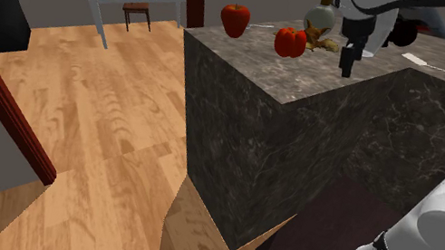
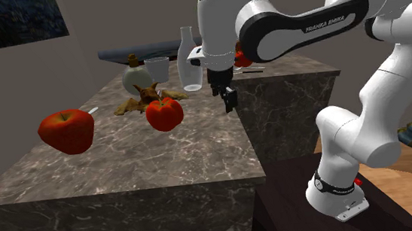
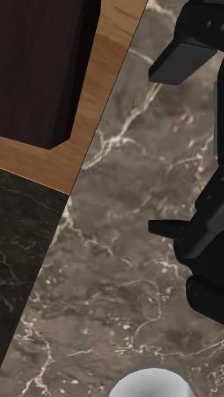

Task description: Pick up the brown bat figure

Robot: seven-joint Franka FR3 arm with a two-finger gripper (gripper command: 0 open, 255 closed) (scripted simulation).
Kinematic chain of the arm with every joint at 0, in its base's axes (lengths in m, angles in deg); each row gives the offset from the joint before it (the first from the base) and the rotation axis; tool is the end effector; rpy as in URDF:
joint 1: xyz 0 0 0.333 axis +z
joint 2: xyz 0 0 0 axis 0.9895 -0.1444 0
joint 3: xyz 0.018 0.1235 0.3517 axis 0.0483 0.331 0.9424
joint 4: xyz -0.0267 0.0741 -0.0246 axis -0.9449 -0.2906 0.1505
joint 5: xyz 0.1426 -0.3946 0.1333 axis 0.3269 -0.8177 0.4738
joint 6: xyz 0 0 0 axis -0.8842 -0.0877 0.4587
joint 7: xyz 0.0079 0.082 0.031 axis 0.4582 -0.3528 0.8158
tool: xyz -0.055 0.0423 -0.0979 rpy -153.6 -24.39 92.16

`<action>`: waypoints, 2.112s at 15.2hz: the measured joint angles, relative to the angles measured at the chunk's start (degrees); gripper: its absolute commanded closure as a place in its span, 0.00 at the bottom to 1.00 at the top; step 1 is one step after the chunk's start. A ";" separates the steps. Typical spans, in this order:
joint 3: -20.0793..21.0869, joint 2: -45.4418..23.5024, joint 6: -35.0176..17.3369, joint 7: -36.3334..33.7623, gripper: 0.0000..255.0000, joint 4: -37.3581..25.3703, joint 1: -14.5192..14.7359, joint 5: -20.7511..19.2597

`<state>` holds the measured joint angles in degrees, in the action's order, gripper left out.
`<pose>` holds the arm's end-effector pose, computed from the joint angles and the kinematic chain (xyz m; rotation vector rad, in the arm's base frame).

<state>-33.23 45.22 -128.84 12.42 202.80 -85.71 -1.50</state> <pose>0.4180 -0.1311 0.6051 2.7930 0.3250 -0.2209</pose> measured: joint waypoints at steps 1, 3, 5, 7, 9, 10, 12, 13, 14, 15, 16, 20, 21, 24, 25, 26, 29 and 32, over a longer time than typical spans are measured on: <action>-0.40 -1.32 -0.55 0.75 0.00 -1.23 -0.22 -0.71; -1.39 -4.48 -1.98 2.36 0.00 -4.01 -0.71 -2.08; -2.29 -7.92 -2.94 4.12 0.00 -7.64 -1.16 -3.22; -2.93 -10.95 -3.71 5.62 0.00 -10.98 -1.50 -4.16; -3.87 -14.62 -5.13 7.32 0.00 -14.52 -2.03 -5.00; -4.20 -16.26 -5.21 8.28 0.00 -16.70 -2.23 -5.32; -5.01 -19.78 -6.53 9.90 0.00 -20.23 -2.76 -5.90; -5.38 -21.61 -6.50 11.03 0.00 -22.79 -3.04 -6.07; -5.62 -23.41 -6.77 11.78 0.00 -24.96 -3.23 -6.22; -5.83 -25.09 -6.68 12.68 0.00 -27.36 -3.41 -6.34; -6.13 -27.11 -6.69 13.76 0.00 -30.13 -3.71 -6.34; -7.10 -35.50 -6.62 17.81 0.00 -41.44 -5.03 -6.02; -7.25 -37.27 -6.51 18.64 0.00 -44.00 -5.31 -6.00; -7.72 -42.99 -6.19 21.31 0.00 -51.92 -6.57 -5.37; -7.77 -43.41 -6.63 21.37 0.00 -52.05 -6.72 -5.37; -7.80 -43.56 -7.34 21.16 0.00 -51.52 -6.81 -5.44; -7.79 -43.34 -9.30 20.04 0.00 -49.08 -6.74 -5.81; -7.79 -42.74 -10.88 19.05 1.00 -46.65 -6.62 -6.20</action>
<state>-41.02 2.48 -139.73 31.47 156.14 -92.34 -7.70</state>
